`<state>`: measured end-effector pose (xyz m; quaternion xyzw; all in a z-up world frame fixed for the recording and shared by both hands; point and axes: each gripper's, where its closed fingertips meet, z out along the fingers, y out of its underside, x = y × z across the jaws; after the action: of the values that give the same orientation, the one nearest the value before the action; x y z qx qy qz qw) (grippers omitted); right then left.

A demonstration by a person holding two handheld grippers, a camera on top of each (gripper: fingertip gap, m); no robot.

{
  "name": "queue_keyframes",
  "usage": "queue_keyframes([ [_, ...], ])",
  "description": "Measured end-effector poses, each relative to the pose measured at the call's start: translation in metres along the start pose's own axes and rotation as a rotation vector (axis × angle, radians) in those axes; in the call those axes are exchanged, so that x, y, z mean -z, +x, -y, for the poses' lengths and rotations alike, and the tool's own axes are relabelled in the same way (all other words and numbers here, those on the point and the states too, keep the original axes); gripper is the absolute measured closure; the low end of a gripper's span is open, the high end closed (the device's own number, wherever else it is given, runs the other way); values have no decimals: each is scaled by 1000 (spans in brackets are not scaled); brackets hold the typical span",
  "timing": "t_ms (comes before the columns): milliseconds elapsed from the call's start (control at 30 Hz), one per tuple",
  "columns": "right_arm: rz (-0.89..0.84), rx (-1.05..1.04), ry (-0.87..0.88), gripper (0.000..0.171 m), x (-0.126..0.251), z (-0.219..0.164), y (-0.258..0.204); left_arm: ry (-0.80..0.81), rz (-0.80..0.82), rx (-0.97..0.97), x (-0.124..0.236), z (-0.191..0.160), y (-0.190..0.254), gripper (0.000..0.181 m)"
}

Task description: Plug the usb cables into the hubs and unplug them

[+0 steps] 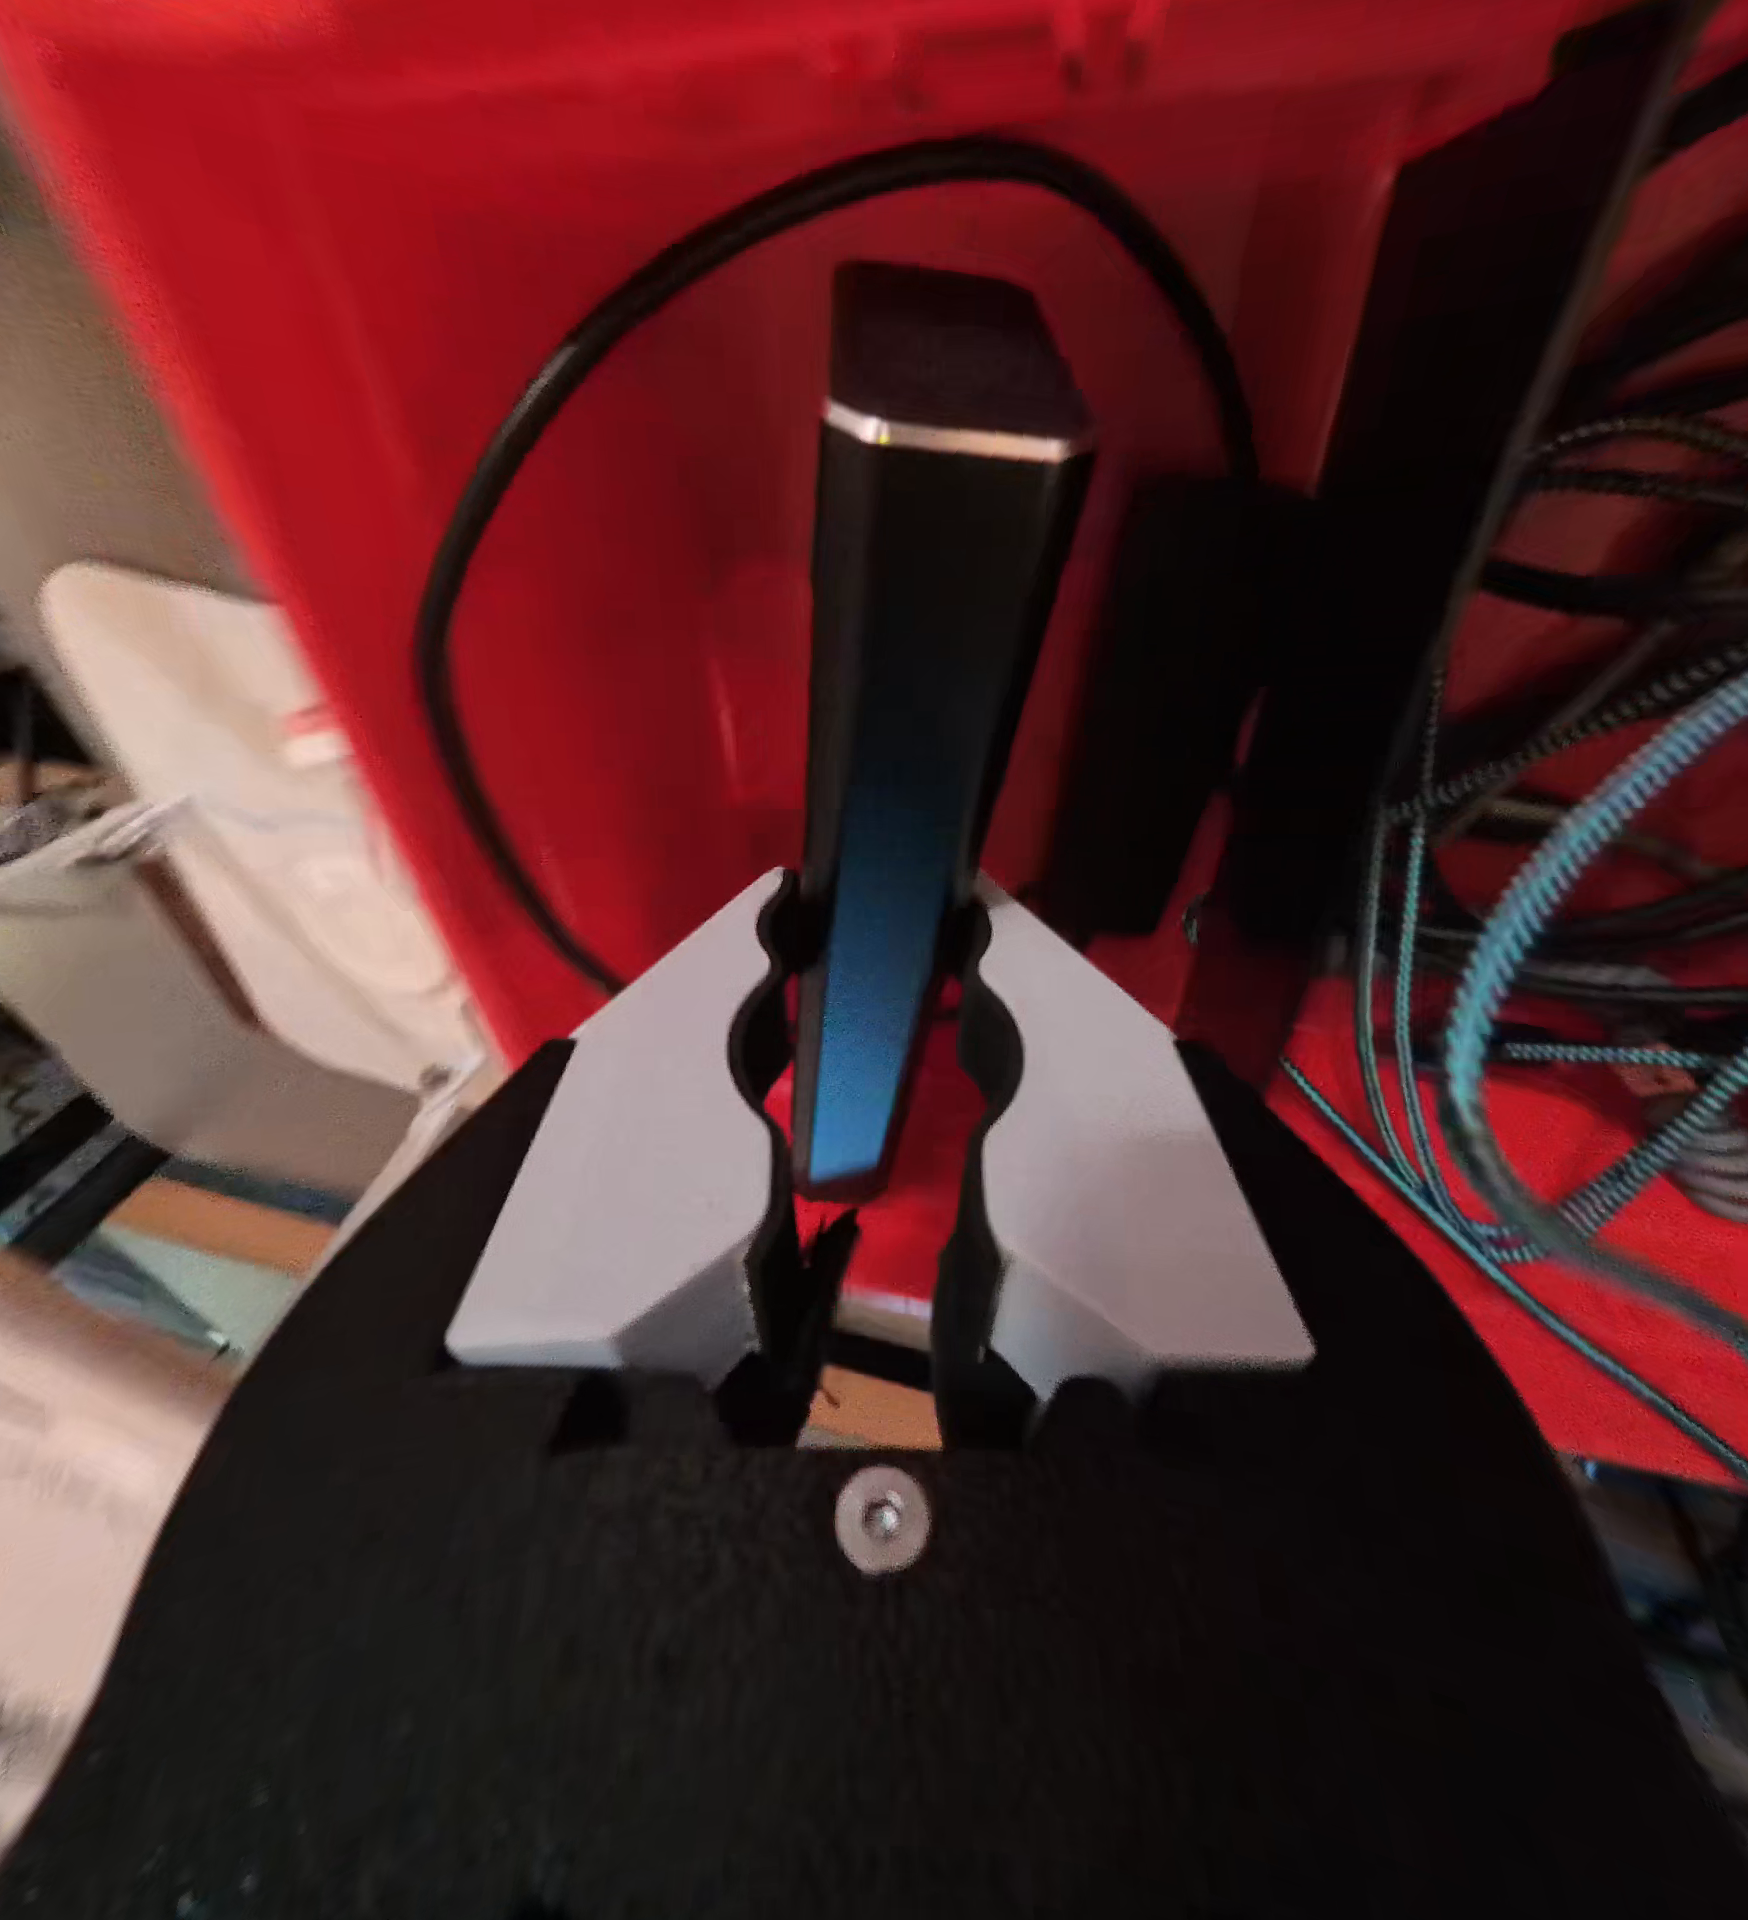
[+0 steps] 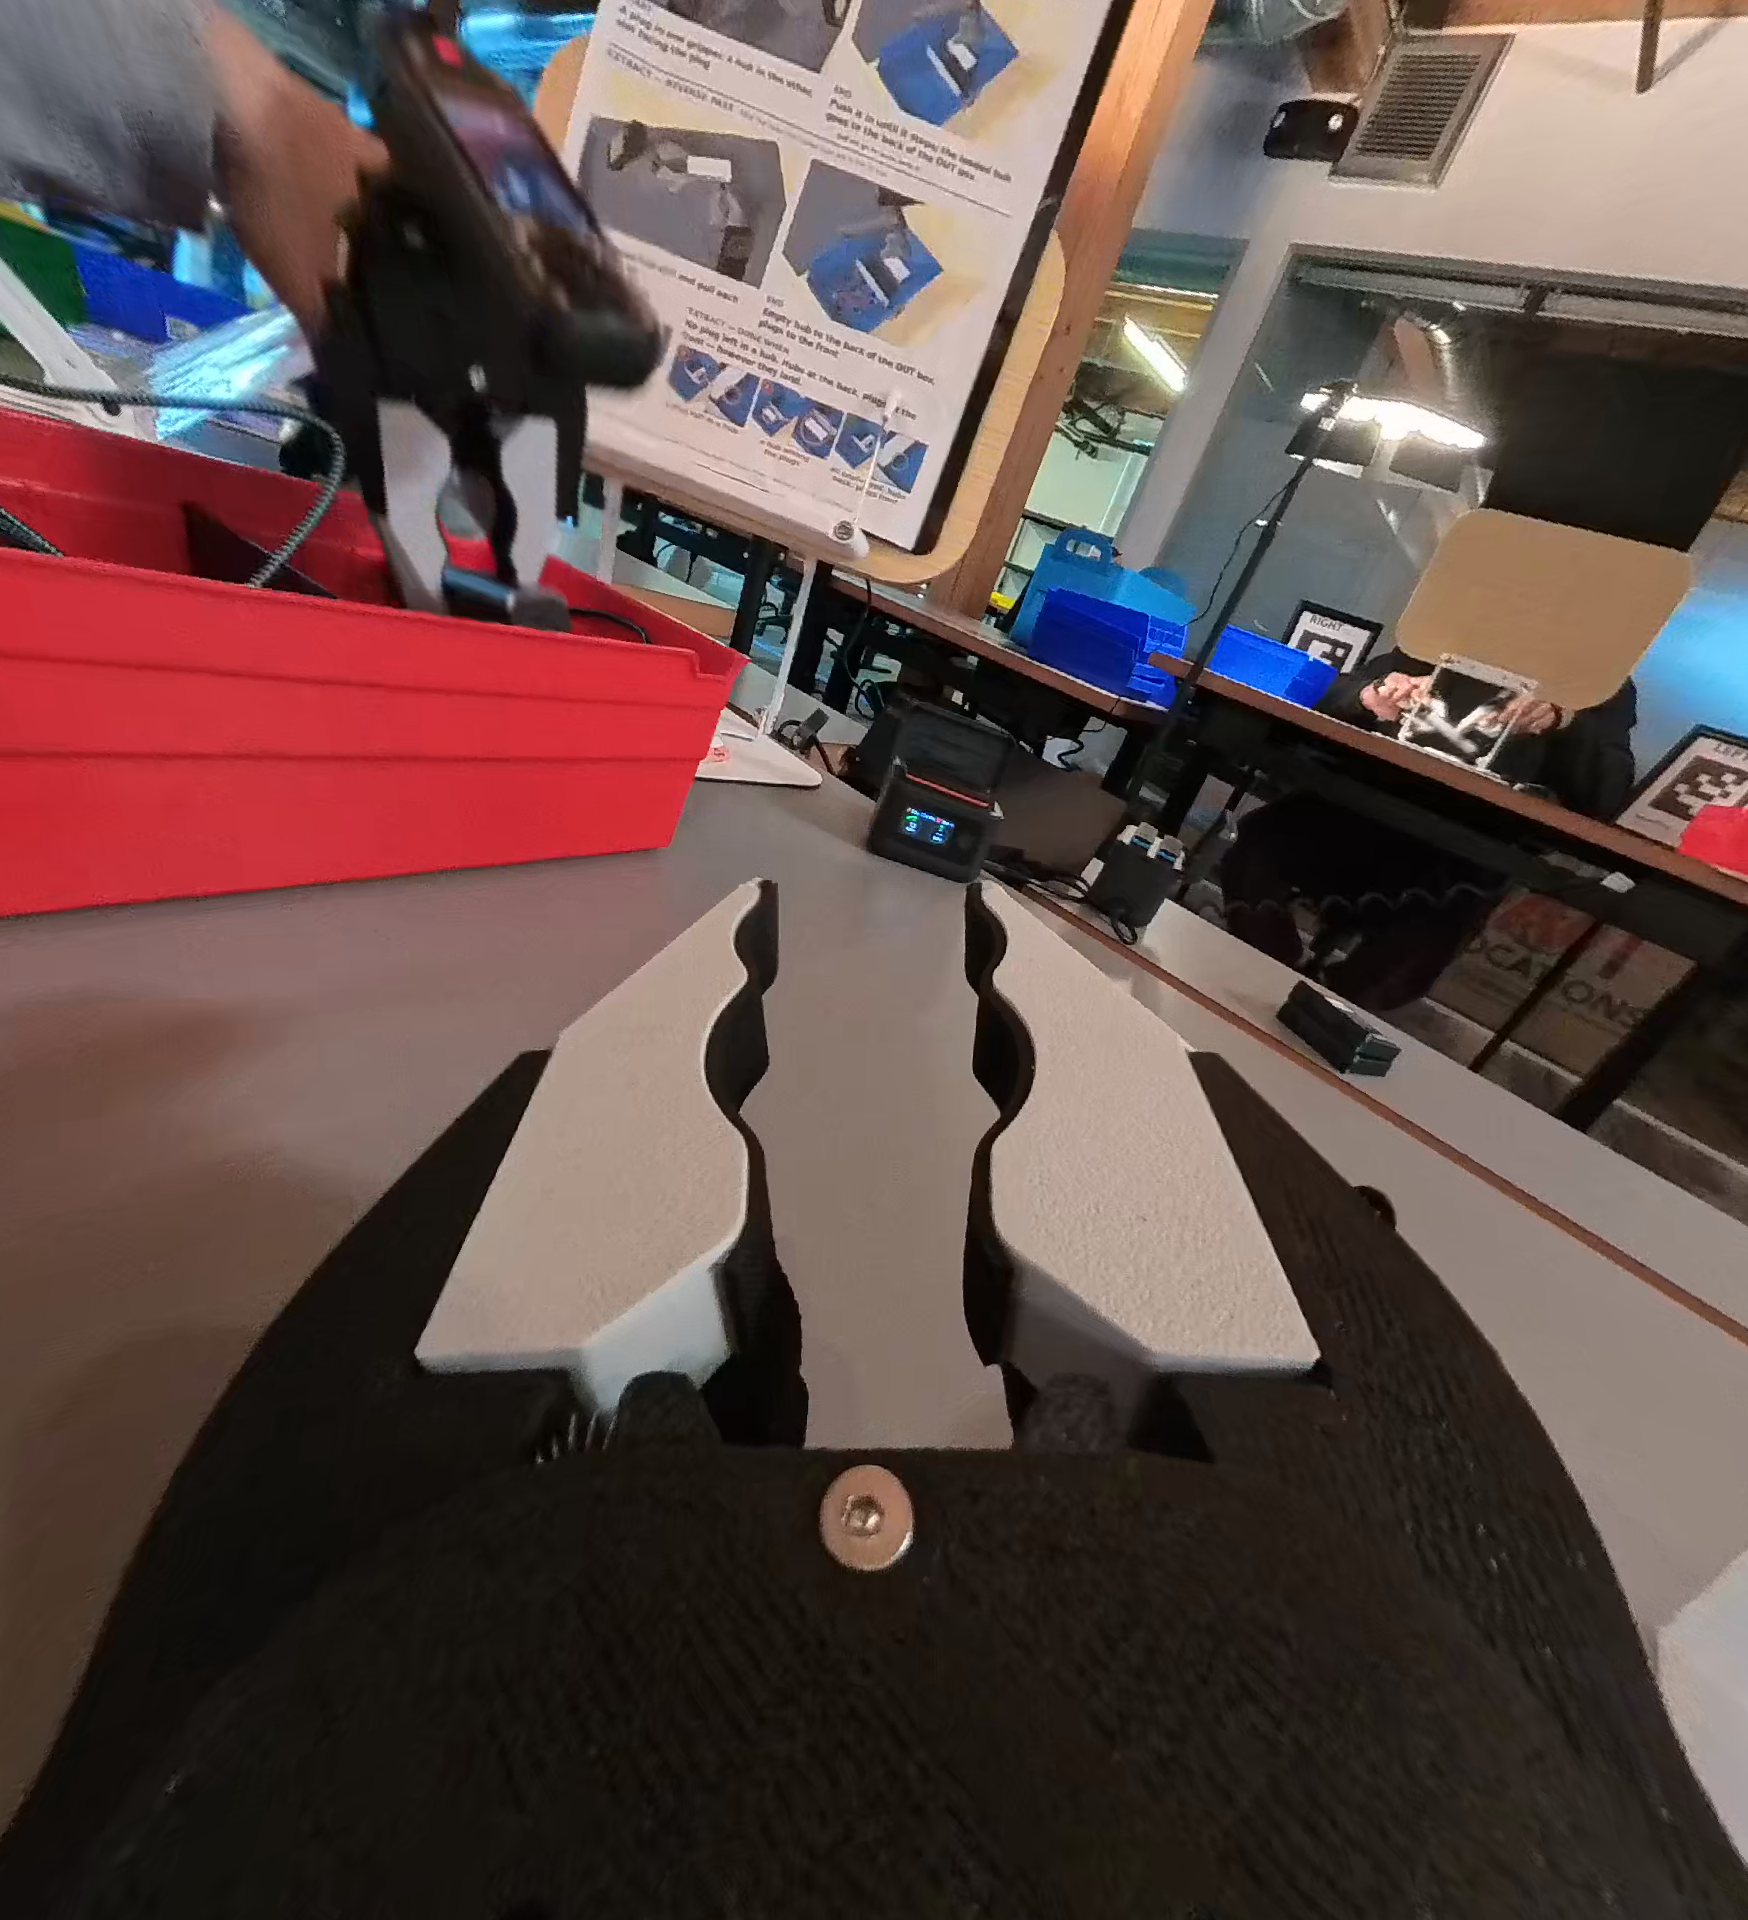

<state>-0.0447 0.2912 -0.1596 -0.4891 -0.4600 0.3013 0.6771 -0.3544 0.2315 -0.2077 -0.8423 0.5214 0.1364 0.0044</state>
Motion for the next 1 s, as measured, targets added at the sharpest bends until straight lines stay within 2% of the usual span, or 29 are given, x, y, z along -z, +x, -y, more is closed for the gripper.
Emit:
queue_keyframes([
  [167,-38,19,-8,139,0,-1,7,93,213,111,94,-5,-28,157],
  [267,-74,49,-14,140,1,-2,17,280,384,349,160,21,-58,157],
  [333,-111,85,-27,141,3,-4,29,407,322,500,188,49,-58,156],
  [400,-185,137,-59,141,7,-8,48,547,214,582,201,89,-50,156],
  [533,-320,249,-158,142,16,-26,82,697,-109,641,184,175,-17,156],
  [733,-509,276,-379,143,22,-77,138,691,-516,713,110,269,26,157],
  [900,-693,248,-422,145,46,-86,185,738,-798,761,76,321,47,156],
  [1000,-752,193,-392,144,56,-85,202,721,-871,776,59,335,53,156],
])
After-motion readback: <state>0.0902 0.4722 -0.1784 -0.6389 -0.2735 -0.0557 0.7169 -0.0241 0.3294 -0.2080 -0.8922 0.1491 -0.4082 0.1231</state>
